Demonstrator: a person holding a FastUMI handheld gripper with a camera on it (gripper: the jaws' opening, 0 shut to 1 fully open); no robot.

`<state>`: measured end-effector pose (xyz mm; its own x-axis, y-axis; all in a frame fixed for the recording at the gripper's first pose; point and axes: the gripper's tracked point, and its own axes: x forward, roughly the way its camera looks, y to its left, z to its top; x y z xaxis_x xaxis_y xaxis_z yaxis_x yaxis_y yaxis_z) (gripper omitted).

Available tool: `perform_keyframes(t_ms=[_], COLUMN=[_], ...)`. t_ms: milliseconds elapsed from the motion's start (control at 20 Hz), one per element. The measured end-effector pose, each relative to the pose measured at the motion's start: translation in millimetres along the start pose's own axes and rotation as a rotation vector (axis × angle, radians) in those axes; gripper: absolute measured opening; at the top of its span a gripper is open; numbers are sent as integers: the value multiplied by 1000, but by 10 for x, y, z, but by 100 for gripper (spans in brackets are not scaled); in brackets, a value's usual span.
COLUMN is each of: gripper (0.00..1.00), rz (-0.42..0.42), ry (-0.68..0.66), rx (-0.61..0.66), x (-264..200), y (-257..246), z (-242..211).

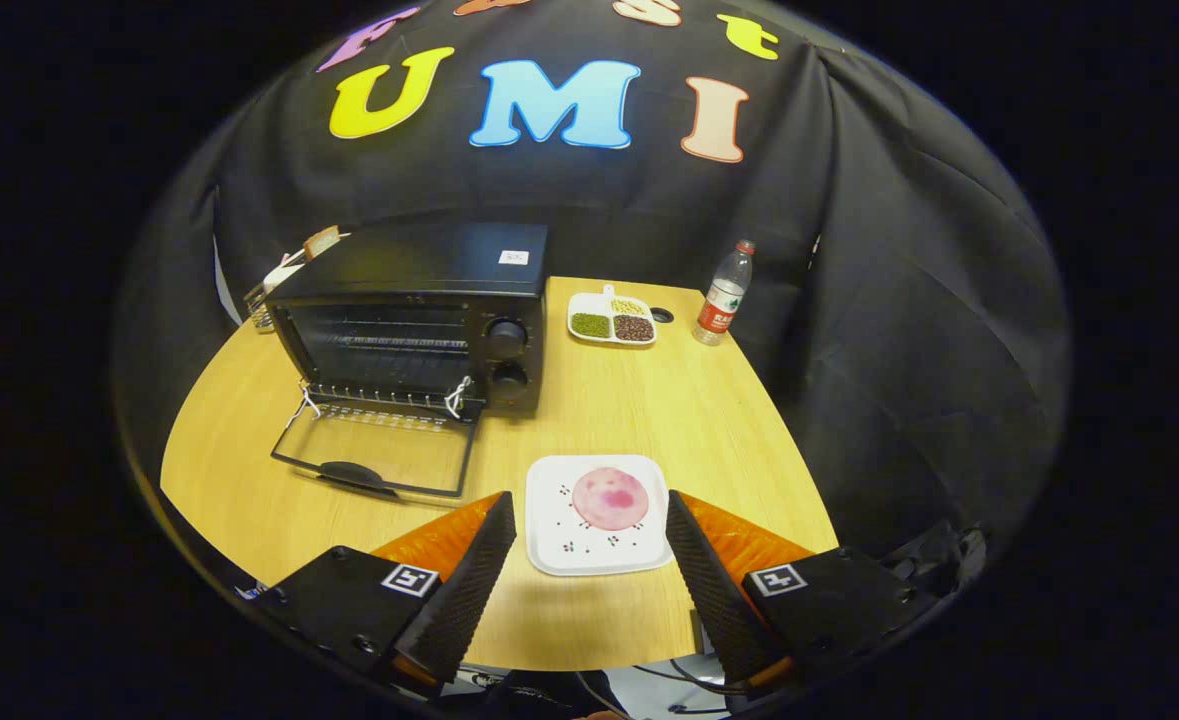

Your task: Open the toaster oven, put the food inside, and close the toaster oven door.

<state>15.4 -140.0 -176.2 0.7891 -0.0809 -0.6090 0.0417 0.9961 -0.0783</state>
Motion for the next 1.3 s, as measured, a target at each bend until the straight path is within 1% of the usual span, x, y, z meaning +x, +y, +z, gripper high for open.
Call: perform_keyframes(t_ms=[150,250,400,500,700,1000,1150,1300], gripper=[97,97,97,97,97,97,97,97], rz=[-9,-27,-13,-1,42,117,151,180], ry=[48,73,129,156,224,352,419,466], rx=[9,-19,-62,-68,-79,-83,-54,-13], x=[173,321,575,754,1095,1366,1442,1493], y=[-210,-378,-533,-613,-709,-730,-701,-708], z=[-95,-149,-255,-313,-475,-860,-1011,-1039])
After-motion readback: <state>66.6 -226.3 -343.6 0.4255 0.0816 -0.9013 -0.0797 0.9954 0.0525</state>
